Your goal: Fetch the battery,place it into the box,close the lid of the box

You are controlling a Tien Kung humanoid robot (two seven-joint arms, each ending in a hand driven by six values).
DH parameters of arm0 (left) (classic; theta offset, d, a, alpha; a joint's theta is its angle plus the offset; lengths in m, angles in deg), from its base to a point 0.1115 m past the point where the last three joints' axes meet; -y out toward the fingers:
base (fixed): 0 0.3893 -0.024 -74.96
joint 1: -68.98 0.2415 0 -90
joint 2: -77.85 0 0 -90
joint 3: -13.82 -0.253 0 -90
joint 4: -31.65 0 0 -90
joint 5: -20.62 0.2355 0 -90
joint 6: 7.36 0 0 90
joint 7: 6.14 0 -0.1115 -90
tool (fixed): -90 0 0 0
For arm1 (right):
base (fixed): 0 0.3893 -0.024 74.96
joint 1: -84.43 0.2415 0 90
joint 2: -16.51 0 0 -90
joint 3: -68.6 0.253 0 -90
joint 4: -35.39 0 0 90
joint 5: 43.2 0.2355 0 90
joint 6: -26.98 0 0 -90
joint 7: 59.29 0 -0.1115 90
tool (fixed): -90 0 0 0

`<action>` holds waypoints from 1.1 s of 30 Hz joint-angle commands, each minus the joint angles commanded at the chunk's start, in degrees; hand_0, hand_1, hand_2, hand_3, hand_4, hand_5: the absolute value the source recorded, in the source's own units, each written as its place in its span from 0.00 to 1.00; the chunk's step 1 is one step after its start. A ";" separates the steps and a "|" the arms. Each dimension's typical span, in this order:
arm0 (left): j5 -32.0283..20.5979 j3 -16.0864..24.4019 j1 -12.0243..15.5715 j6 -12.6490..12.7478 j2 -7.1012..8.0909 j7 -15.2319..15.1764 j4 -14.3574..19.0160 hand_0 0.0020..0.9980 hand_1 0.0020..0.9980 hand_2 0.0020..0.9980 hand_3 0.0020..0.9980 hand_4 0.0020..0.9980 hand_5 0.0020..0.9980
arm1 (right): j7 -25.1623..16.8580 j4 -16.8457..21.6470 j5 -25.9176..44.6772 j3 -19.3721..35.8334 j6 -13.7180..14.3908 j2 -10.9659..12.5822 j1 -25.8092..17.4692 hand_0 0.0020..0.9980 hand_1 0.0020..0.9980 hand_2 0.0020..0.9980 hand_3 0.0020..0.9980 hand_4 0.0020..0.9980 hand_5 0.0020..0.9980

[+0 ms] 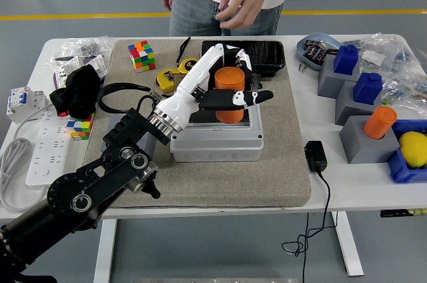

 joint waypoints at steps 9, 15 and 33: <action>-0.05 -5.39 -2.98 -0.03 -1.32 -0.41 -7.51 0.02 0.00 0.02 0.00 1.00 0.18 | 0.08 0.03 0.47 -0.94 0.19 0.24 0.12 0.80 0.75 0.73 0.78 1.00 1.00; 5.23 -5.70 -4.52 1.04 -2.23 -0.97 -12.79 0.02 0.00 0.02 0.00 1.00 0.19 | 0.17 0.01 0.43 -0.98 0.26 0.33 0.14 0.80 0.75 0.73 0.78 1.00 1.00; 26.27 -3.34 -7.01 7.64 -3.56 -3.76 -22.42 0.02 0.00 0.02 0.00 1.00 0.20 | 0.04 0.13 0.64 -1.13 0.37 0.34 0.48 0.80 0.75 0.73 0.78 1.00 1.00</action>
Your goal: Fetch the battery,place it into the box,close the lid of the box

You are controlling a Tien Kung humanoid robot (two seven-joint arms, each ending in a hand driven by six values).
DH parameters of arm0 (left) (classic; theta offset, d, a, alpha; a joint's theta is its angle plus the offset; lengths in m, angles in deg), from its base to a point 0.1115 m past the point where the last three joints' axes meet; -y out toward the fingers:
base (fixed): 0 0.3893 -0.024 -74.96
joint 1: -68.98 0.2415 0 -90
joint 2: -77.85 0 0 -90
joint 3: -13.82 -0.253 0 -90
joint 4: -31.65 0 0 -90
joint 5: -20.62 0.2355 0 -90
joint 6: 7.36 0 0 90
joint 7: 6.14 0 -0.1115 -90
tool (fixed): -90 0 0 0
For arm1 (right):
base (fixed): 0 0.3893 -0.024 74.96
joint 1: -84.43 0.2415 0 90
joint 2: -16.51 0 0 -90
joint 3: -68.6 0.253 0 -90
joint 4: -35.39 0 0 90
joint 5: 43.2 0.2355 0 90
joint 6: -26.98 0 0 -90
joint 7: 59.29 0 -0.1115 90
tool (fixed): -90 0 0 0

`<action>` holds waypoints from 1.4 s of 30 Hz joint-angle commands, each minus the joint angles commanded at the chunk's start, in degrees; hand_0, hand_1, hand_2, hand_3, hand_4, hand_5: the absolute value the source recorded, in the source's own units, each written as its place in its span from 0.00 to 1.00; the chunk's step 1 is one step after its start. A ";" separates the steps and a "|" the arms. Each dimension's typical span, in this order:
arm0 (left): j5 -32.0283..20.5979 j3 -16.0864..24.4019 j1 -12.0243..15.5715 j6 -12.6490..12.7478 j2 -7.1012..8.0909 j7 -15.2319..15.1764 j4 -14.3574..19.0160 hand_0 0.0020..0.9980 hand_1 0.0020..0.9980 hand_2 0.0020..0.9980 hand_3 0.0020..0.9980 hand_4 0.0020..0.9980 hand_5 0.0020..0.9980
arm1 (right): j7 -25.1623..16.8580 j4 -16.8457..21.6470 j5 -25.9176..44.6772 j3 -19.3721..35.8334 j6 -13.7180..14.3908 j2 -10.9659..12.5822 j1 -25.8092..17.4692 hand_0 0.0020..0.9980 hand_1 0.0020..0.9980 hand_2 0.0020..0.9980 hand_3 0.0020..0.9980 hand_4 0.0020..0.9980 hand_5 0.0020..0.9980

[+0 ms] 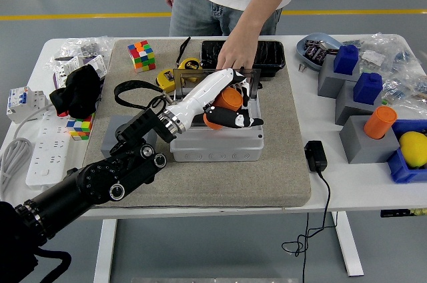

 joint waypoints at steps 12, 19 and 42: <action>4.40 -0.03 0.20 3.18 0.00 -1.43 -3.73 0.02 0.00 0.03 0.00 1.00 0.23 | -0.03 0.05 -0.06 -0.02 0.07 -0.04 0.07 0.80 0.75 0.73 0.78 1.00 1.00; 5.94 -0.48 -0.20 5.99 0.00 -3.13 -5.24 0.02 0.00 0.03 0.00 1.00 0.24 | 0.08 0.03 -0.07 -0.05 0.05 0.07 0.08 0.80 0.75 0.73 0.78 1.00 1.00; 5.89 0.47 0.67 1.13 0.00 -3.21 -6.24 0.68 0.64 0.54 0.46 1.00 0.67 | 0.64 0.13 0.09 -0.91 0.18 0.27 -0.14 0.80 0.75 0.73 0.78 1.00 1.00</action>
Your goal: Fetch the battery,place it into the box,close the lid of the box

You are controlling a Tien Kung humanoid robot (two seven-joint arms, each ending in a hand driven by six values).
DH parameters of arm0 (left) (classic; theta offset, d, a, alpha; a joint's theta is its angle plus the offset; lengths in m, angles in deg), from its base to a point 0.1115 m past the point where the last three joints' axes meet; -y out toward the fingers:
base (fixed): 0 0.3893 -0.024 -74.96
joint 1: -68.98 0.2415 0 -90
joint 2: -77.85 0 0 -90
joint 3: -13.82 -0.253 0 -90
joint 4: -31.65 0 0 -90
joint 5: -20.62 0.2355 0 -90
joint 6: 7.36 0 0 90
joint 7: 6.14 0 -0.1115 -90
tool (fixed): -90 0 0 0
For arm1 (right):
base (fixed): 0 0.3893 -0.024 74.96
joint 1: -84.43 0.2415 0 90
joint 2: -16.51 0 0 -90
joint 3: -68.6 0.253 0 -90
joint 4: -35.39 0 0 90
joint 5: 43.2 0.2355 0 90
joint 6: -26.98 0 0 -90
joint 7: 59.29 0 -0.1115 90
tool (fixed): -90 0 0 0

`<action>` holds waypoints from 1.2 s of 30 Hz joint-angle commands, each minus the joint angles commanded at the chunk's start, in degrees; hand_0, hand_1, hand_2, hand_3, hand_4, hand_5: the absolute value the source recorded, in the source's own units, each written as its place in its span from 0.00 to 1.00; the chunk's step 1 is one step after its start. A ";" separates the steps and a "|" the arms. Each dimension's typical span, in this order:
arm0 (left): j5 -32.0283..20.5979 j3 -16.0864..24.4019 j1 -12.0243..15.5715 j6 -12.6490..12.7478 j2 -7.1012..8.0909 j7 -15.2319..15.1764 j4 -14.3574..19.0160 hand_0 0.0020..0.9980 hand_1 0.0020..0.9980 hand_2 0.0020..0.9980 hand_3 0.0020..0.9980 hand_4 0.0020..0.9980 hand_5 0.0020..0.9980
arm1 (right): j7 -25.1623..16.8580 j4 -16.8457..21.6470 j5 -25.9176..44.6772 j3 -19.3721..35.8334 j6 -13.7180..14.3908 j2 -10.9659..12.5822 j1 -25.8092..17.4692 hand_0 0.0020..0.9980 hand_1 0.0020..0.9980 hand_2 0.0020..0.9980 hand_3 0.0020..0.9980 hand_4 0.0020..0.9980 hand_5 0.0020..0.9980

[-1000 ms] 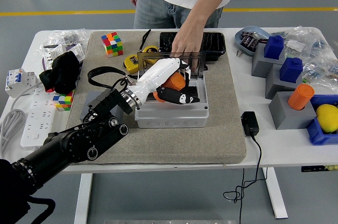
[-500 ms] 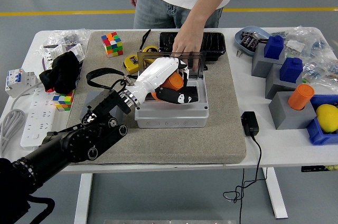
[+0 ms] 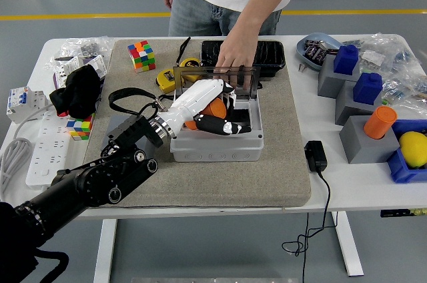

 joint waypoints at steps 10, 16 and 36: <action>3.33 0.79 0.18 -2.51 0.00 3.32 6.38 1.00 1.00 0.94 0.86 1.00 0.87 | 0.20 -0.03 -0.33 0.44 -0.08 -0.02 0.09 0.80 0.75 0.73 0.78 1.00 1.00; 6.00 3.24 0.91 -6.61 0.00 7.28 16.51 1.00 0.99 0.87 0.81 1.00 0.88 | 0.17 0.03 -0.37 0.62 -0.05 -0.08 0.10 0.80 0.75 0.73 0.78 1.00 1.00; -36.15 26.96 5.98 -31.69 0.00 19.60 29.44 0.70 0.74 0.73 0.71 1.00 0.92 | 0.10 0.00 -0.25 0.55 0.10 -0.52 0.21 0.80 0.74 0.73 0.78 1.00 1.00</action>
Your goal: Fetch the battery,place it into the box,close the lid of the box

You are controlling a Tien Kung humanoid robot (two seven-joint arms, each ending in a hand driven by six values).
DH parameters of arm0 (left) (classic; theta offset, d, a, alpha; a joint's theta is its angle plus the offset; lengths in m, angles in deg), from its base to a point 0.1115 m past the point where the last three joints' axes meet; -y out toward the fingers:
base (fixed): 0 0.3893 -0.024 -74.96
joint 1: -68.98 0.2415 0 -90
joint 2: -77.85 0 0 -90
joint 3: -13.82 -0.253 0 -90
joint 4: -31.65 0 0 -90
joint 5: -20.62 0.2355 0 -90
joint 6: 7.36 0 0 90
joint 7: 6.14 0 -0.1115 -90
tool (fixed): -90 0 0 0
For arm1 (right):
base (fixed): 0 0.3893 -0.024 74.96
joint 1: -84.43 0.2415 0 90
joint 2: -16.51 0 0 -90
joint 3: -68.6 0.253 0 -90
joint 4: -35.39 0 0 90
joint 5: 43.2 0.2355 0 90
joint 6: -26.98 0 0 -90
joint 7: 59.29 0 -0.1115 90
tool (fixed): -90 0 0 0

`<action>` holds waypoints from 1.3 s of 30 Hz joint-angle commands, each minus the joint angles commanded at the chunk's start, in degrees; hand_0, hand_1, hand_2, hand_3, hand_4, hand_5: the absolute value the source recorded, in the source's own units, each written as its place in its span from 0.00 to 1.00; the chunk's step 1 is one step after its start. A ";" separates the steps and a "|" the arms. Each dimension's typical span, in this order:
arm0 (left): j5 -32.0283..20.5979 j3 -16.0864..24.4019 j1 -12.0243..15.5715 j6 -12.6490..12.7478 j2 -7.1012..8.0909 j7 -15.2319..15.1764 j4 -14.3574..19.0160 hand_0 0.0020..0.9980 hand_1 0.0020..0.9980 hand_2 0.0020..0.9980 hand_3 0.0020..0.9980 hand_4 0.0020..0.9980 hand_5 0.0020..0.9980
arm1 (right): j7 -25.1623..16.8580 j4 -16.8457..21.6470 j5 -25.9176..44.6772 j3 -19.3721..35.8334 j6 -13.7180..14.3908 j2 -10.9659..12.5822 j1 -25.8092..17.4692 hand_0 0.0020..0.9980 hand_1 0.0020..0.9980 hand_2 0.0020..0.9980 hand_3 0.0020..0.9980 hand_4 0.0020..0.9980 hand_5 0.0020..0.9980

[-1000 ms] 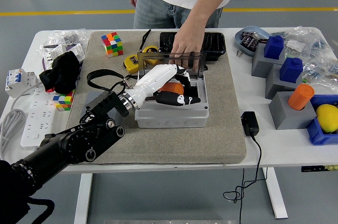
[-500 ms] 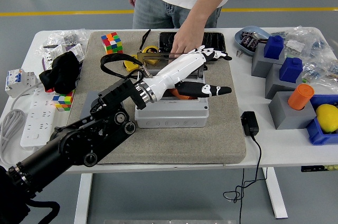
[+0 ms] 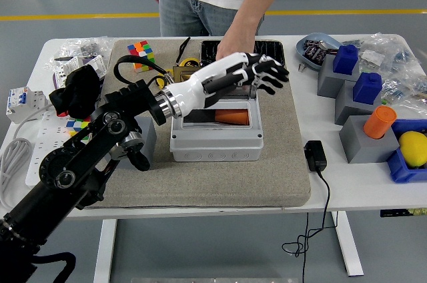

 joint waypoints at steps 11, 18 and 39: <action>19.78 10.25 -2.08 17.69 0.00 -2.76 -5.89 1.00 0.98 0.87 0.82 1.00 1.00 | 0.13 -0.08 -0.13 0.19 0.20 0.24 0.07 0.79 0.74 0.73 0.78 1.00 1.00; 36.87 1.83 -3.27 6.28 0.78 4.82 -8.75 1.00 1.00 0.92 0.78 1.00 1.00 | 0.20 -0.10 -0.25 0.28 0.26 0.31 0.06 0.79 0.74 0.73 0.78 1.00 1.00; 70.41 -11.43 -6.52 4.48 3.69 5.92 -6.02 1.00 1.00 1.00 0.64 1.00 1.00 | 0.31 -0.16 -0.54 0.76 0.10 0.33 0.17 0.79 0.74 0.73 0.78 1.00 1.00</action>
